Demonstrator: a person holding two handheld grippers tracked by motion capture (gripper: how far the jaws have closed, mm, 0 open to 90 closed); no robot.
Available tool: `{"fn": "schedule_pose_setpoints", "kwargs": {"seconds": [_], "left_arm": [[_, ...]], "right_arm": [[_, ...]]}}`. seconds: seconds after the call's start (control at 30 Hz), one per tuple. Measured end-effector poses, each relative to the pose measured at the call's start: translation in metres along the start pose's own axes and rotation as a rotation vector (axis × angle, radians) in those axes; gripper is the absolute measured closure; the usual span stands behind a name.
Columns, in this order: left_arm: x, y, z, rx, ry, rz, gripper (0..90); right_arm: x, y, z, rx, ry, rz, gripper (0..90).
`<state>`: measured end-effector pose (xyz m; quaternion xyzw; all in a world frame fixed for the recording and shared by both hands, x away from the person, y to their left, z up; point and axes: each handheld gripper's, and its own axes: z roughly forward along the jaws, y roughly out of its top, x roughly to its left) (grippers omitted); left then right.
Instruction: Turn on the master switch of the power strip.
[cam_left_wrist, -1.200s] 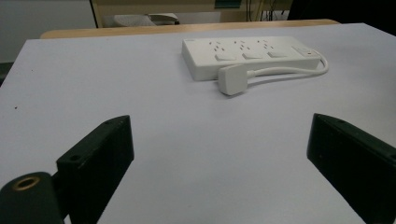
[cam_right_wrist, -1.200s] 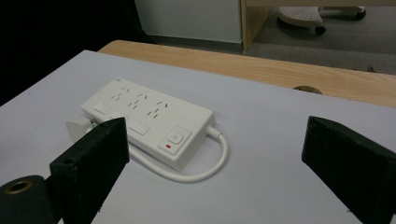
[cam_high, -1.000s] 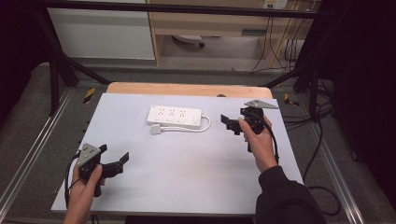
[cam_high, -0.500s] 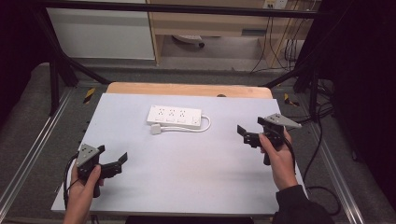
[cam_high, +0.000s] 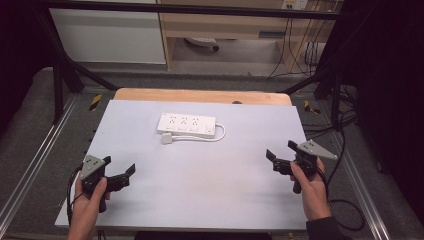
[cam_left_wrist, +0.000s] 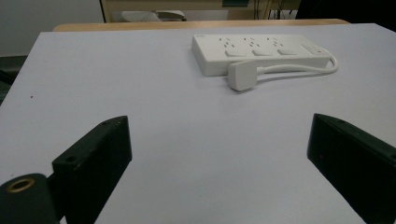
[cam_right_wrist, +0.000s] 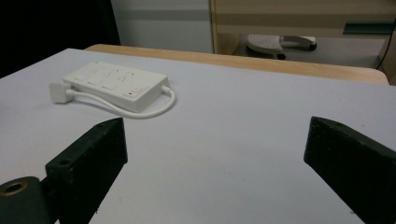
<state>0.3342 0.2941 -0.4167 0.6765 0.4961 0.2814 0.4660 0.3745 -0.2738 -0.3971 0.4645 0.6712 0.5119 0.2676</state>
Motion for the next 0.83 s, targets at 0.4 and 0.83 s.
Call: {"fn": "schedule_pose_setpoints", "kwargs": {"seconds": [0.4, 0.83], "left_arm": [[0.001, 0.0, -0.001, -0.001, -0.002, -0.006, 6.5], [-0.001, 0.0, 0.002, 0.006, -0.013, 0.002, 6.5]], "right_arm": [[0.001, -0.026, 0.003, 0.042, 0.012, 0.011, 5.8], [0.022, -0.051, 0.038, 0.272, 0.008, -0.071, 4.3]]}}
